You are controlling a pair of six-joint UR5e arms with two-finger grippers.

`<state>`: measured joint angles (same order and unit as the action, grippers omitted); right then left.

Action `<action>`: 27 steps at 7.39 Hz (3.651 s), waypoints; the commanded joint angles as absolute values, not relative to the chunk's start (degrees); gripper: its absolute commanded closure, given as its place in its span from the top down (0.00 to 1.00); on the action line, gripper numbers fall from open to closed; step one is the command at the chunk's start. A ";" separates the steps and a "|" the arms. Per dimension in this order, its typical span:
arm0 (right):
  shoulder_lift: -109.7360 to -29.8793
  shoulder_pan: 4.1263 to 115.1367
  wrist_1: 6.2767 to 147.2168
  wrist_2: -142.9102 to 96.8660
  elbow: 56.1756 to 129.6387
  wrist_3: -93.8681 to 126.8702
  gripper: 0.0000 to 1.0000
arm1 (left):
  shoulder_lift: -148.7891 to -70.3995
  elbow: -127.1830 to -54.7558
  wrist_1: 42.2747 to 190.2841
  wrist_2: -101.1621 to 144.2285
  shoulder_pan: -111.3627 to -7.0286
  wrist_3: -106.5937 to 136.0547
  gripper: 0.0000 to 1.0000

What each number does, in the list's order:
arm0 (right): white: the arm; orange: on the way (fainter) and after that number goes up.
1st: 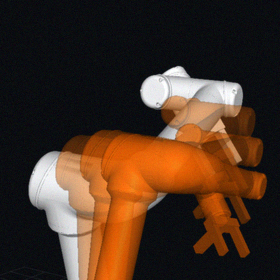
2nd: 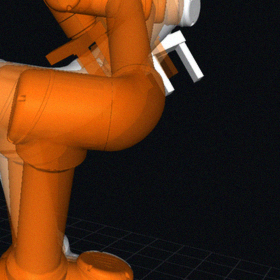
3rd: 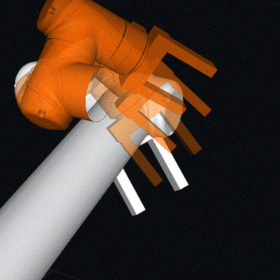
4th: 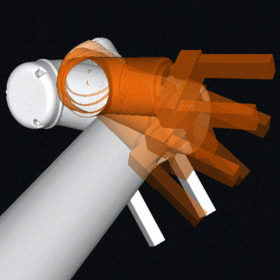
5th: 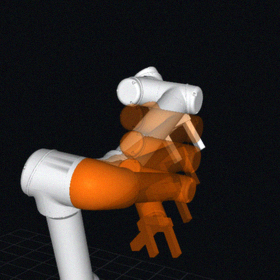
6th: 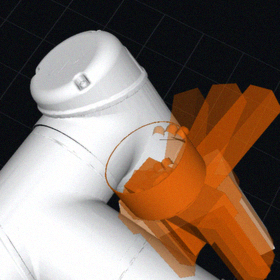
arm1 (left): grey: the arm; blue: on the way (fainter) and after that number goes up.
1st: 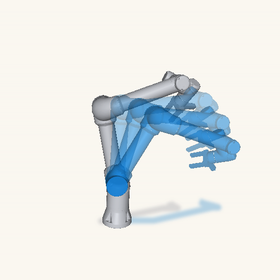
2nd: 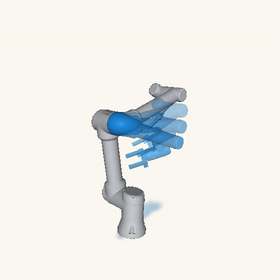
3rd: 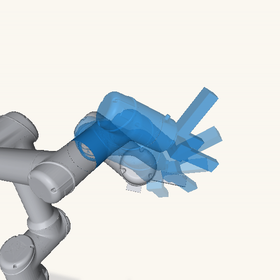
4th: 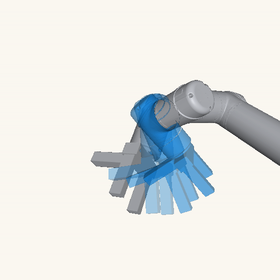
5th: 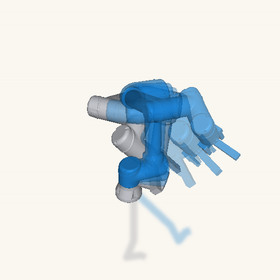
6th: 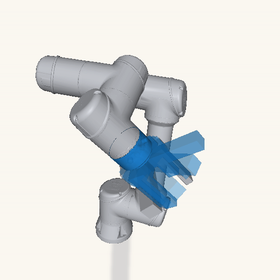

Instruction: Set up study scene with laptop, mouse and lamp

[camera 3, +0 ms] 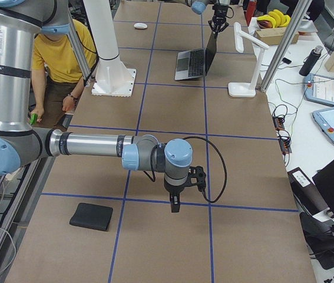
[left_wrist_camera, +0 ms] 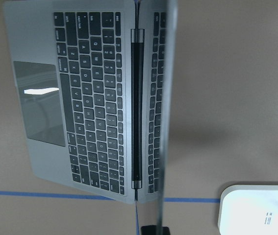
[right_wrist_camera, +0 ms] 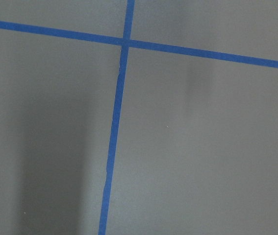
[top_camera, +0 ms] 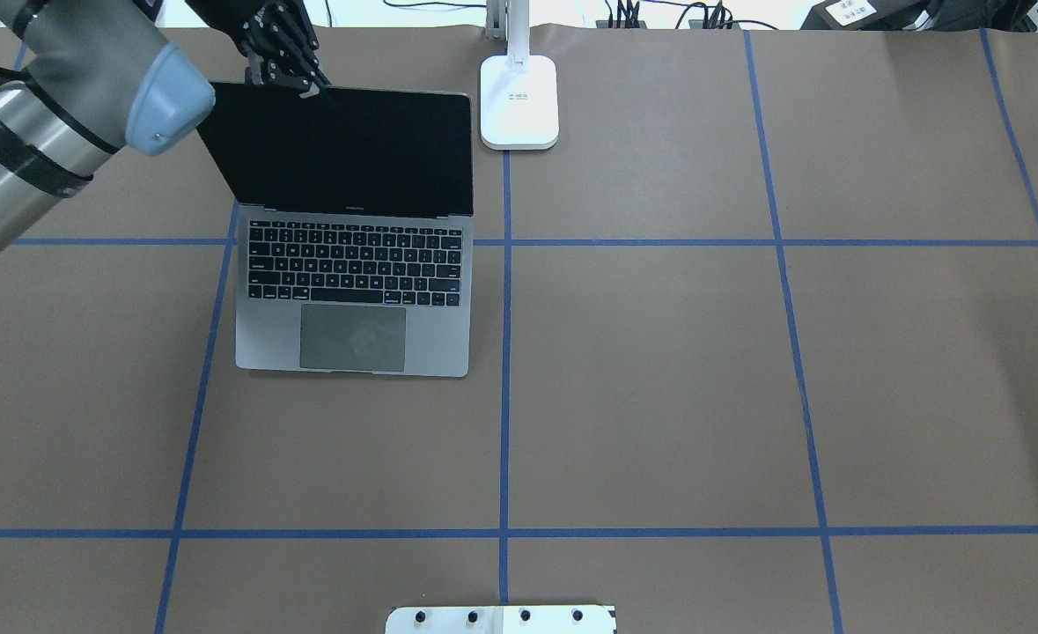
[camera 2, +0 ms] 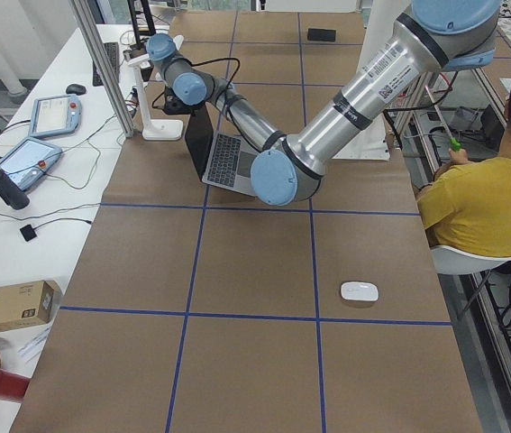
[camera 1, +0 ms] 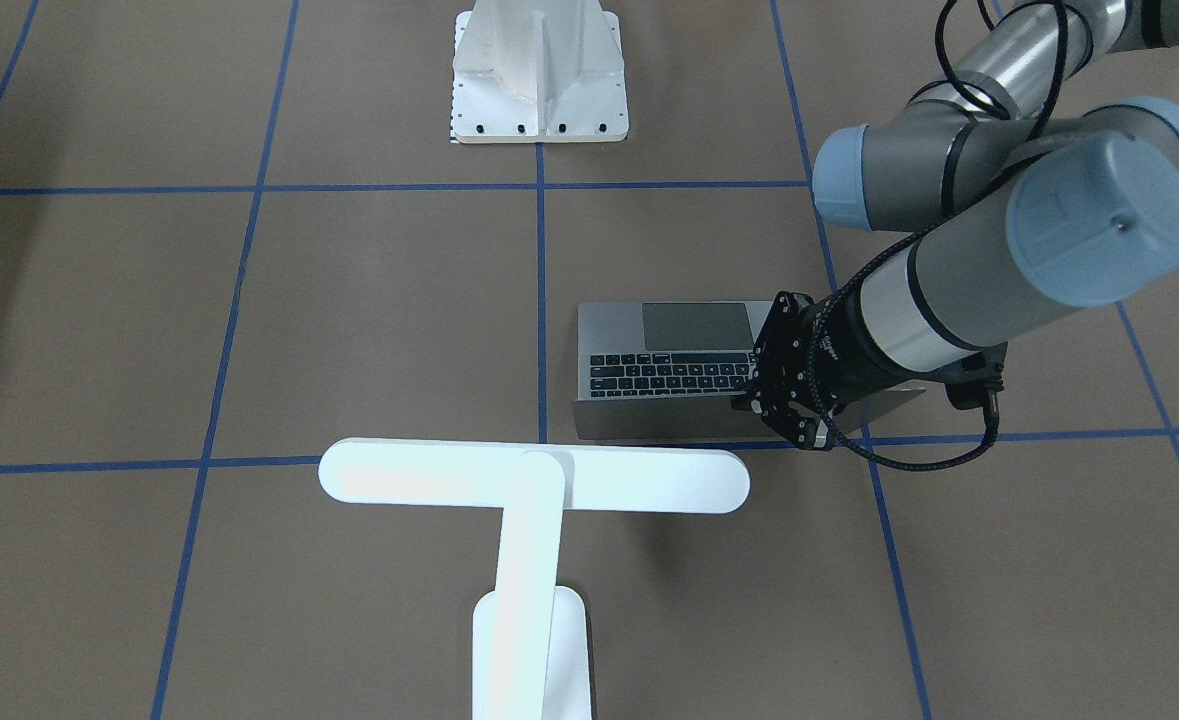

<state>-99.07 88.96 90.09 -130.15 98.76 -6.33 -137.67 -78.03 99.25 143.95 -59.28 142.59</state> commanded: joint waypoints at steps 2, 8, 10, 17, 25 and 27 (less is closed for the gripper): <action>-99.05 88.95 90.09 -130.17 98.70 -6.33 1.00 | -139.22 -72.08 103.54 143.53 -58.45 143.00 0.02; -99.05 88.95 90.09 -130.17 98.70 -6.33 1.00 | -140.01 -68.73 110.21 140.71 -57.66 150.03 0.47; -99.05 88.95 90.09 -130.17 98.79 -6.33 1.00 | -139.66 -68.91 112.15 140.71 -57.92 149.42 1.00; -99.40 90.34 90.17 -130.52 98.44 -7.20 1.00 | -114.22 -93.34 111.27 150.27 -75.37 98.82 1.00; -107.74 109.67 92.79 -136.38 91.05 -7.56 1.00 | -91.69 -85.28 110.21 135.19 -85.16 14.25 1.00; -109.86 110.21 96.74 -132.82 95.78 -1.98 1.00 | -89.92 -84.55 104.45 132.98 -87.43 1.98 1.00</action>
